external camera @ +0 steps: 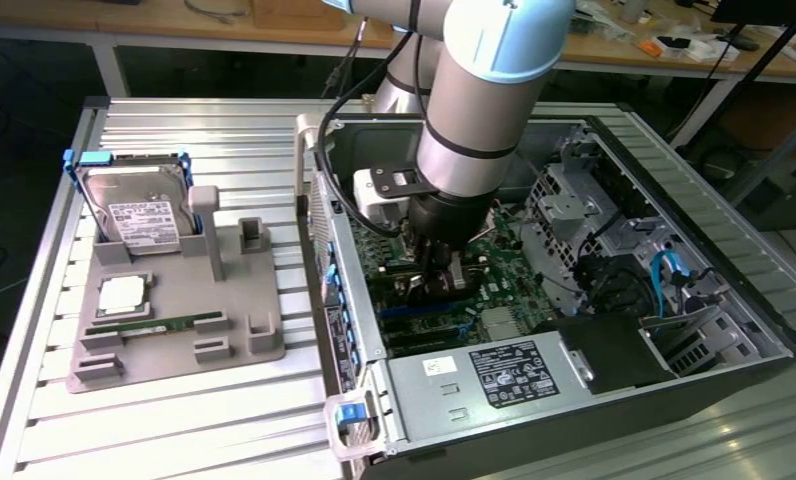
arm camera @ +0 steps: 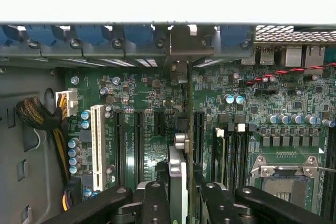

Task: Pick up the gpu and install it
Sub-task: 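Insert the gpu into the slot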

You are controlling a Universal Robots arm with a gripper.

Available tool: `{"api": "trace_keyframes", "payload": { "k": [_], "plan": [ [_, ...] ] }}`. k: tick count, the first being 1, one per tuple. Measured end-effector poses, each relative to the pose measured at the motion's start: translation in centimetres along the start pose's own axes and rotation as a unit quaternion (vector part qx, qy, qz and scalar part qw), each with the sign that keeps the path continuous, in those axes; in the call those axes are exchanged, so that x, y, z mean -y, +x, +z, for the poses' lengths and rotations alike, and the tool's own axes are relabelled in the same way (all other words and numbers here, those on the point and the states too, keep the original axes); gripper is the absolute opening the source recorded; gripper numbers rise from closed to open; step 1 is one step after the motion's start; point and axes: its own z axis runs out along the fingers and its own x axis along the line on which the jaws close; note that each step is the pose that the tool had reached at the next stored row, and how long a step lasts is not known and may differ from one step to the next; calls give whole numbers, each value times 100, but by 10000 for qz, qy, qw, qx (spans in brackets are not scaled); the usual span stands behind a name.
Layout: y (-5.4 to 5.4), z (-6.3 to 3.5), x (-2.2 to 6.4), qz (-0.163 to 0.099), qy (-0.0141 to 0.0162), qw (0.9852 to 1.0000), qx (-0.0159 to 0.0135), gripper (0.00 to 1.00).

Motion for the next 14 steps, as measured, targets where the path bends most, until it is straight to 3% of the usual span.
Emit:
{"api": "trace_keyframes", "payload": {
  "k": [1,6,7,14],
  "plan": [
    [1,-2,0,2,-30,10000,-1,28],
    [1,34,-1,1,-27,10000,-1,28],
    [1,35,14,2,-121,9999,-1,28],
    [18,49,14,1,-126,9999,-3,28]
  ]
}}
